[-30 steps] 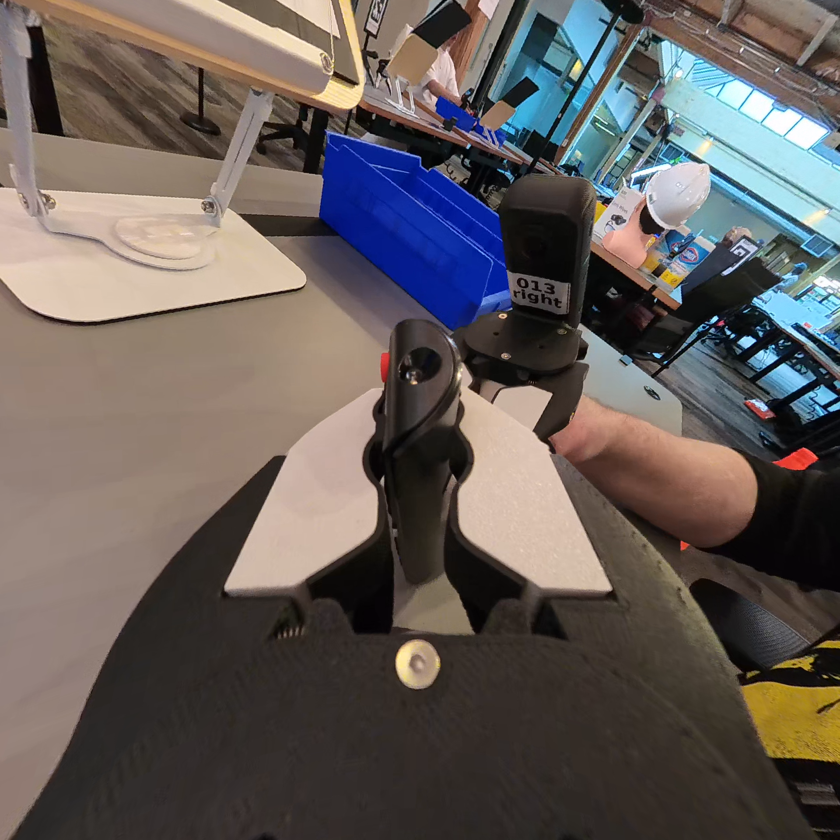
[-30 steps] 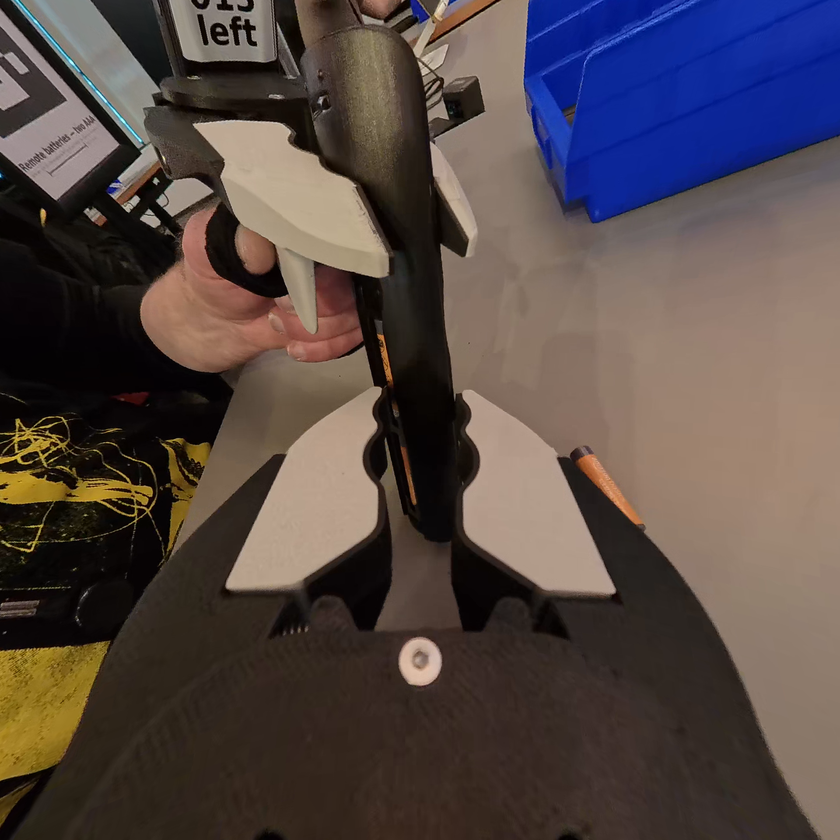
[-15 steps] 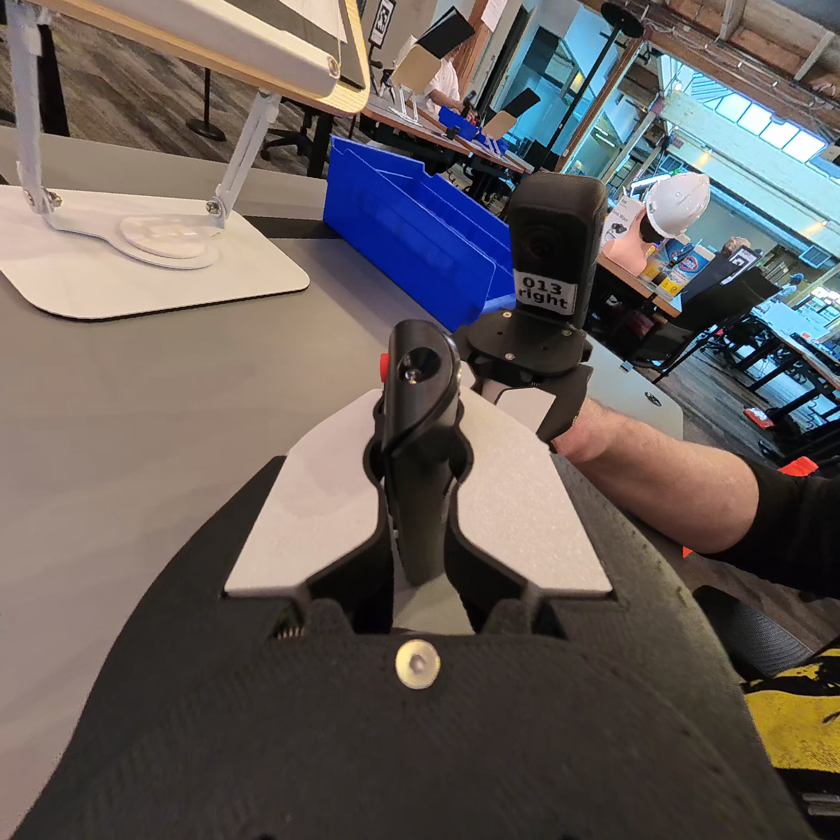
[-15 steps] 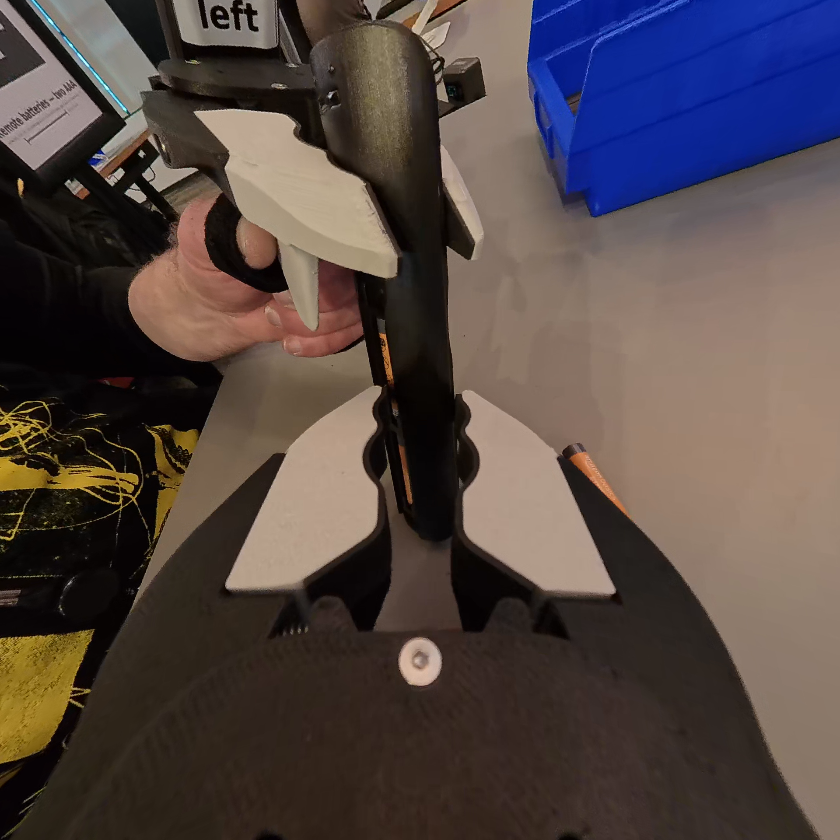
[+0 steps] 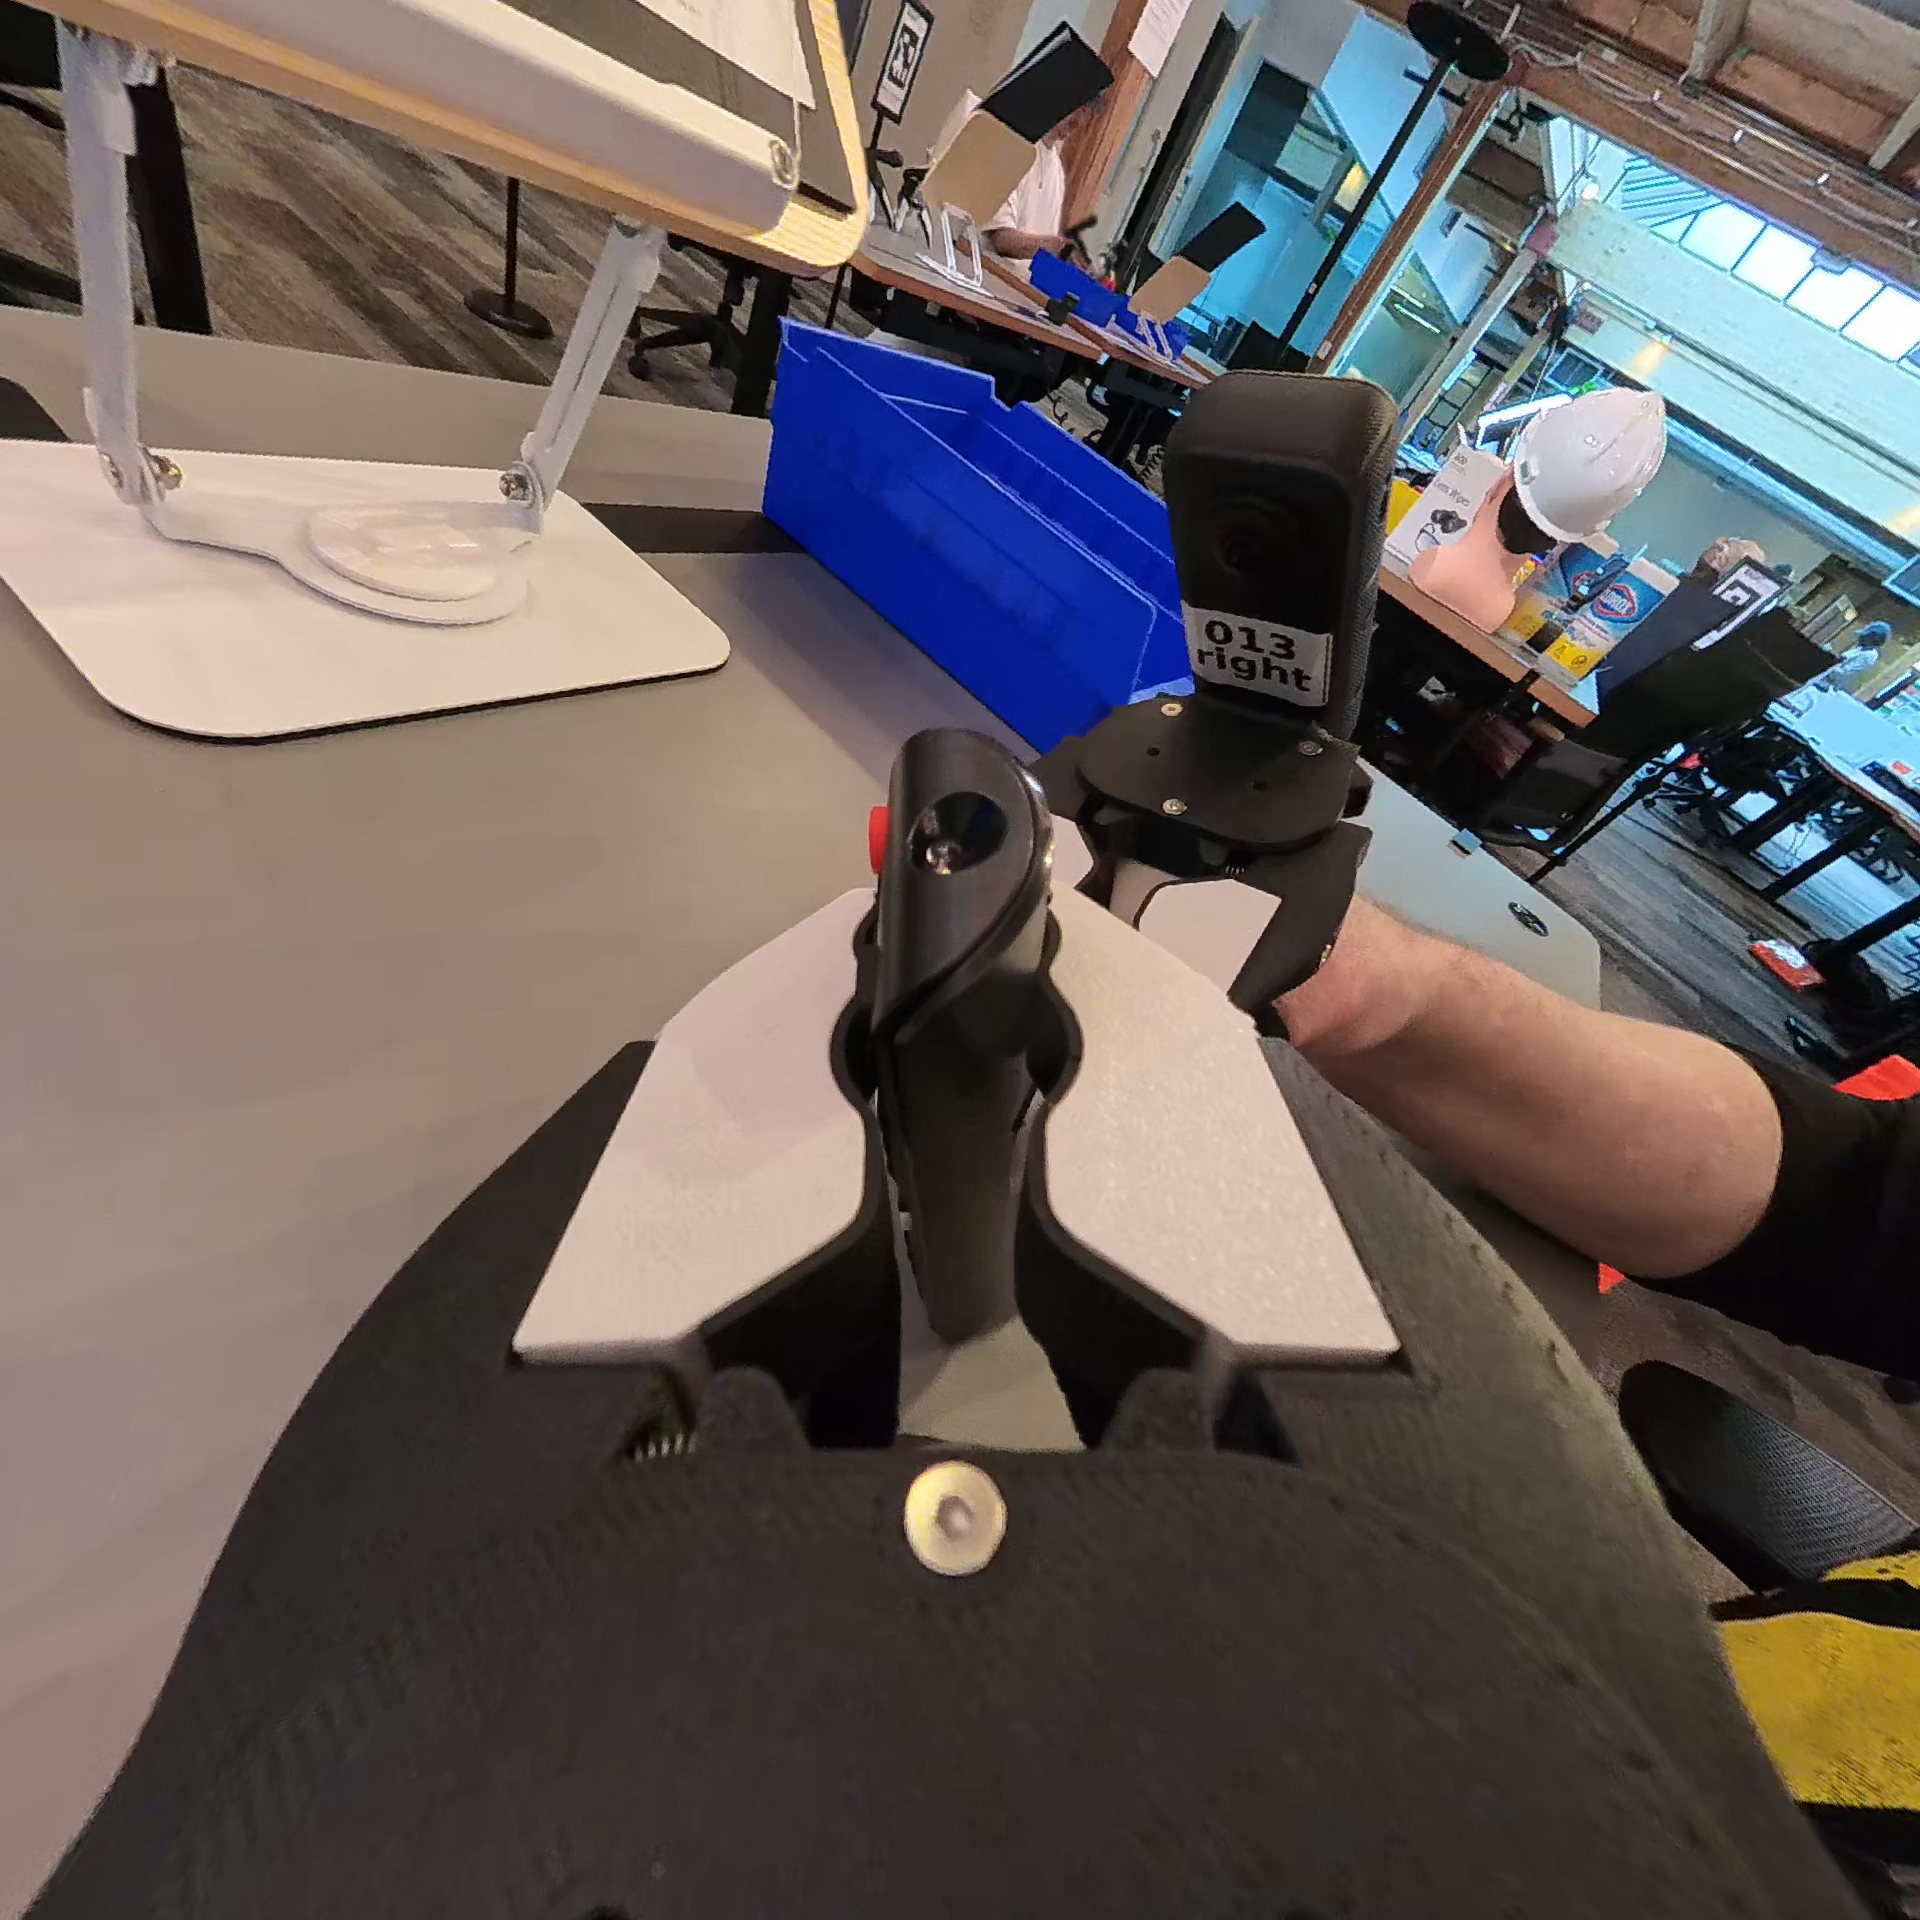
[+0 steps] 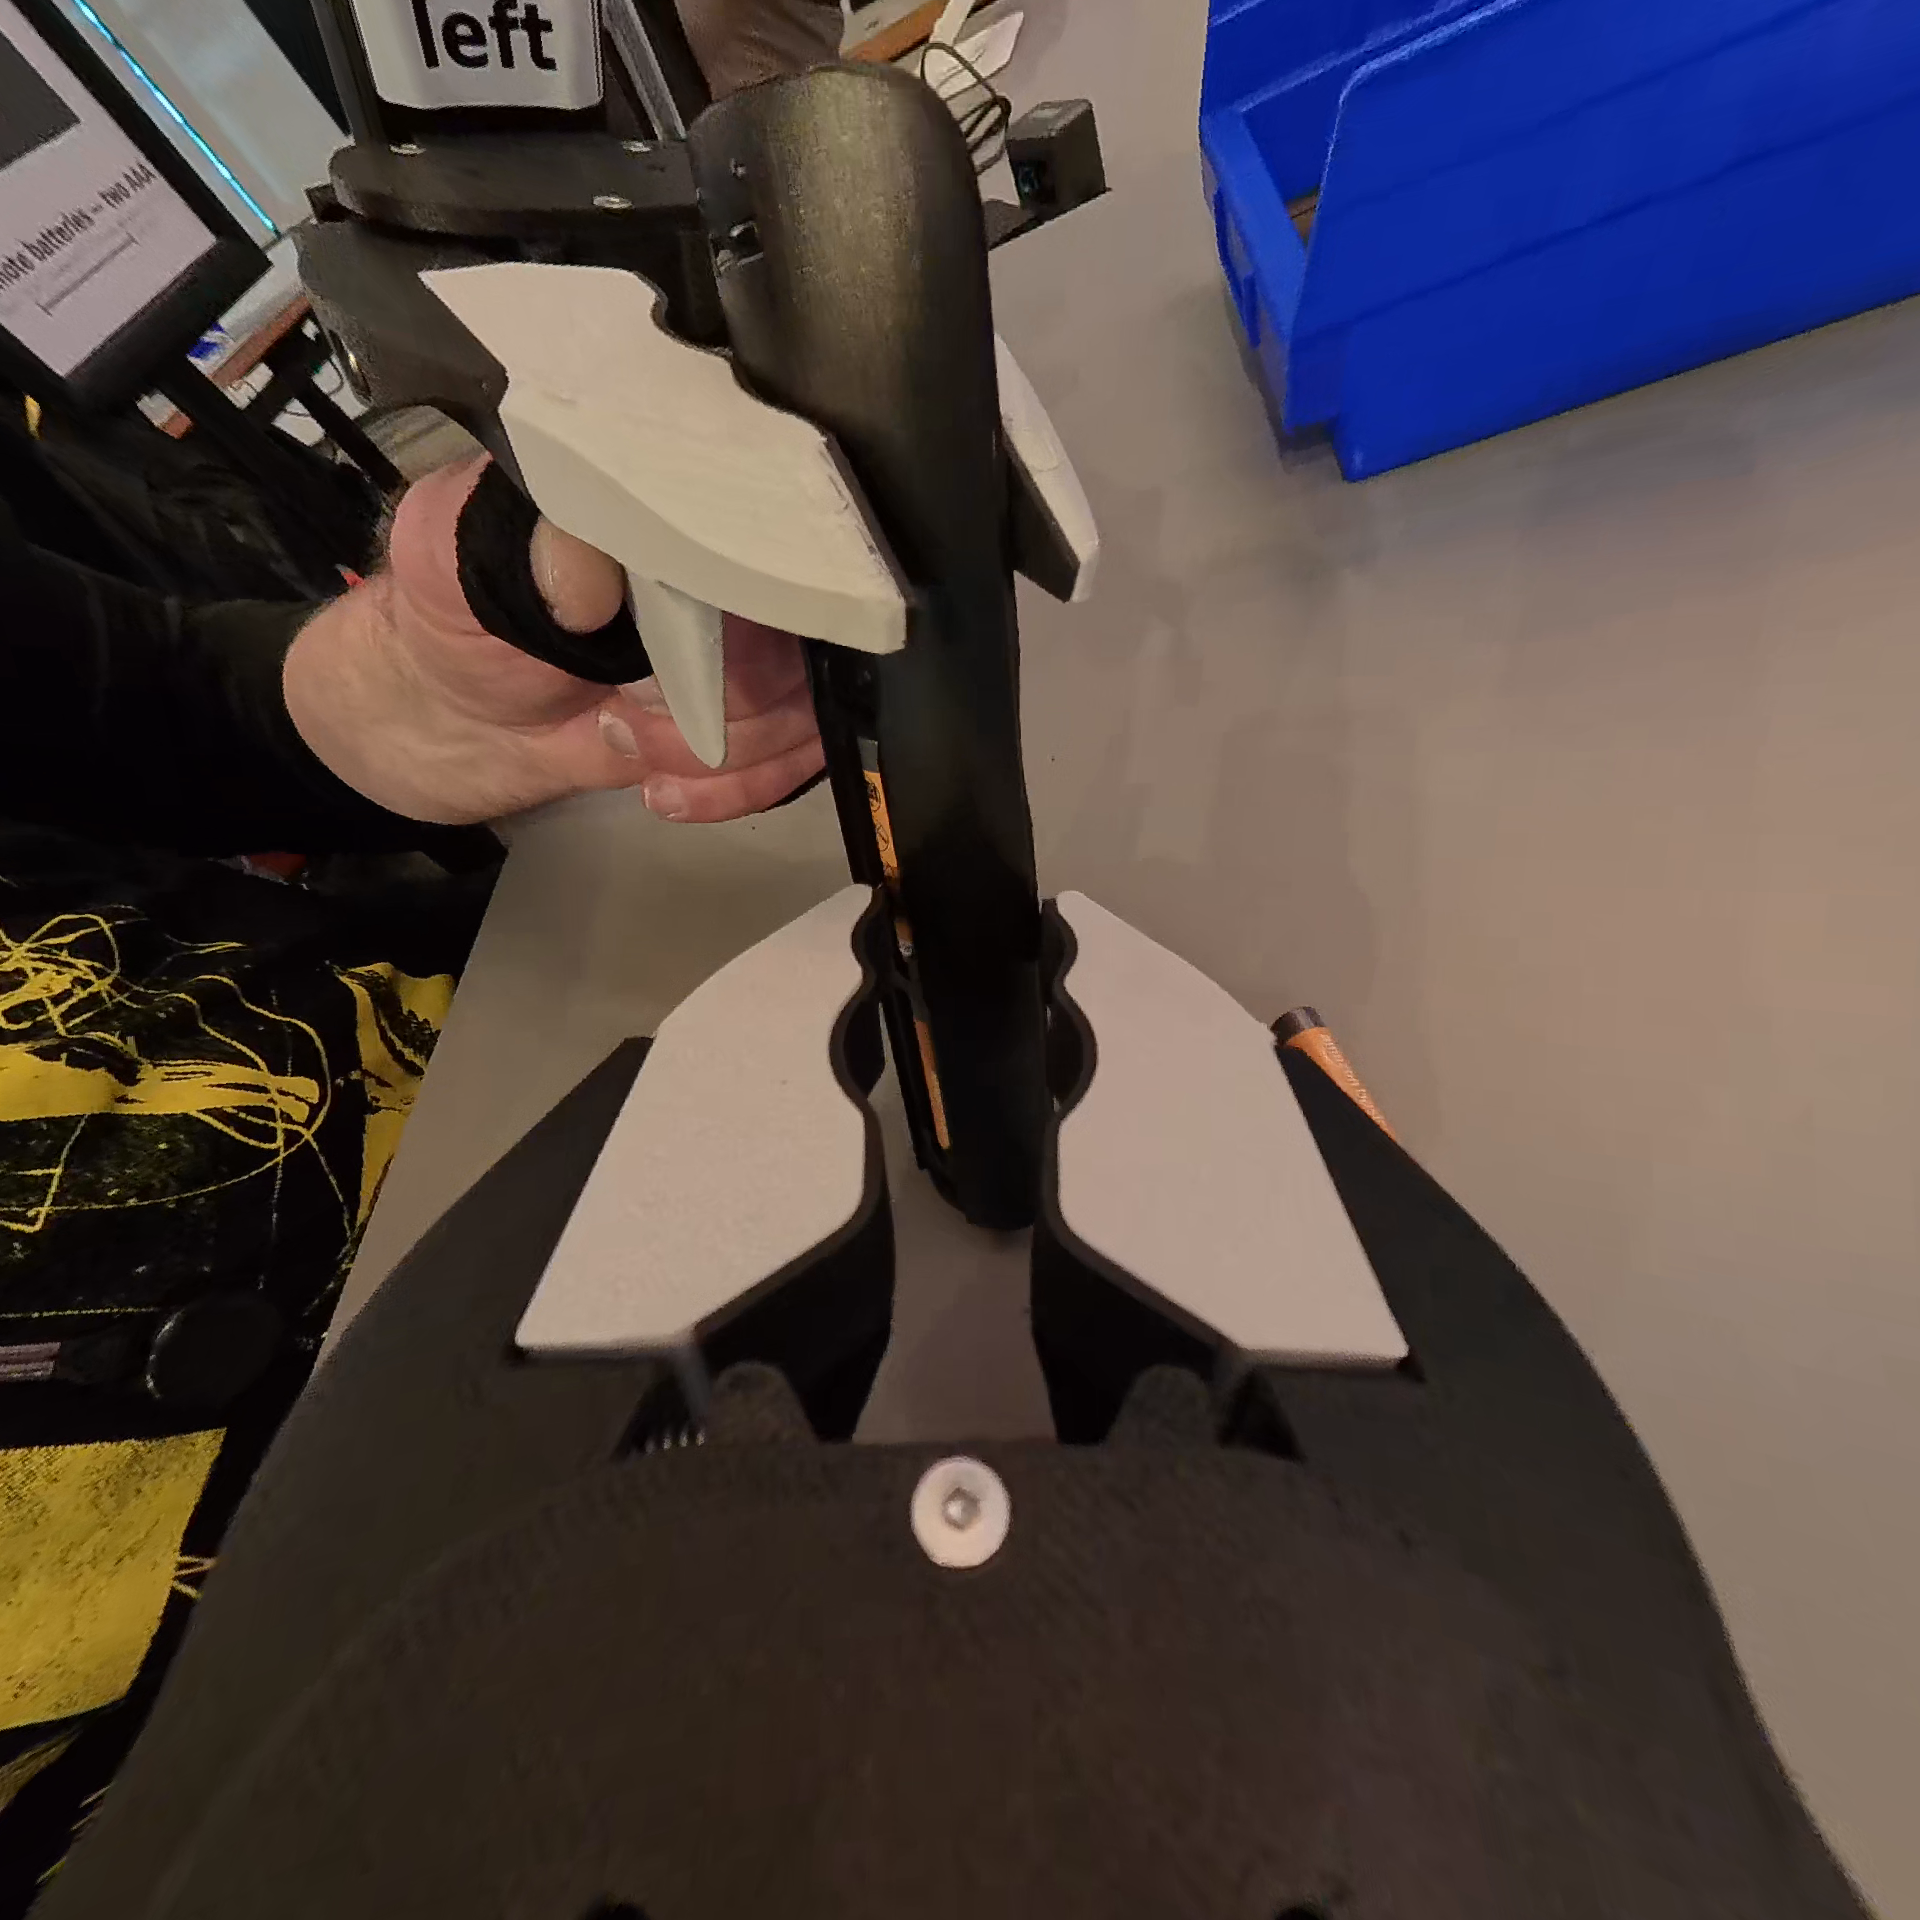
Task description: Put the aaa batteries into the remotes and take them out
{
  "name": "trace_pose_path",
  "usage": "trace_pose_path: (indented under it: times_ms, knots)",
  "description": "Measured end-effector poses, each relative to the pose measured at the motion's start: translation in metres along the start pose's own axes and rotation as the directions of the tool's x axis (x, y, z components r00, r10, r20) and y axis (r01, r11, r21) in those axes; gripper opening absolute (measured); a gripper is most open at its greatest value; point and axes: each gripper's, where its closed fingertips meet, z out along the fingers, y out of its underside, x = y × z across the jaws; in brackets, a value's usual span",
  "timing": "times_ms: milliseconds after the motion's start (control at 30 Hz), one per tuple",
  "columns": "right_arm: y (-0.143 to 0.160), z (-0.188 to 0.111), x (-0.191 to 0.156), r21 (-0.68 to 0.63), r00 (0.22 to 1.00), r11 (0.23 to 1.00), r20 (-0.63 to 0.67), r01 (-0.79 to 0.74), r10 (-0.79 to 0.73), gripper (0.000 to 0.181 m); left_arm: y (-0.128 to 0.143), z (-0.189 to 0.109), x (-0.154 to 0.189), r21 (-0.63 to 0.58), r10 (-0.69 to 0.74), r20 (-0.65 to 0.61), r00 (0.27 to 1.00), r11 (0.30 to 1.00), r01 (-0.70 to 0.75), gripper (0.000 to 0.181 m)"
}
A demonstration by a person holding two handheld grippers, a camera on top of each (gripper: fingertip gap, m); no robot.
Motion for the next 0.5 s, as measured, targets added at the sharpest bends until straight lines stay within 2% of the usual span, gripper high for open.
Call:
trace_pose_path:
  times_ms: [167, 400, 500]
  knots:
    - [0.0006, -0.0011, 0.0017, -0.012, 1.0, 1.0, -0.018, 0.006, -0.006, 0.026, -0.0003, 0.0011, 0.0002, 0.004, 0.007, 0.011, 1.0, 1.0, -0.007, 0.024]
    - [0.0002, -0.0056, 0.0028, -0.082, 0.992, 0.993, -0.085, 0.087, -0.094, 0.026, -0.0009, 0.0037, 0.0031, -0.004, 0.042, 0.037, 0.998, 0.999, -0.042, 0.024]
    - [-0.003, -0.0066, 0.0007, -0.044, 0.996, 0.997, -0.064, 0.062, -0.065, 0.027, -0.0028, 0.0029, 0.0044, -0.001, 0.063, 0.055, 0.996, 0.998, -0.063, 0.023]
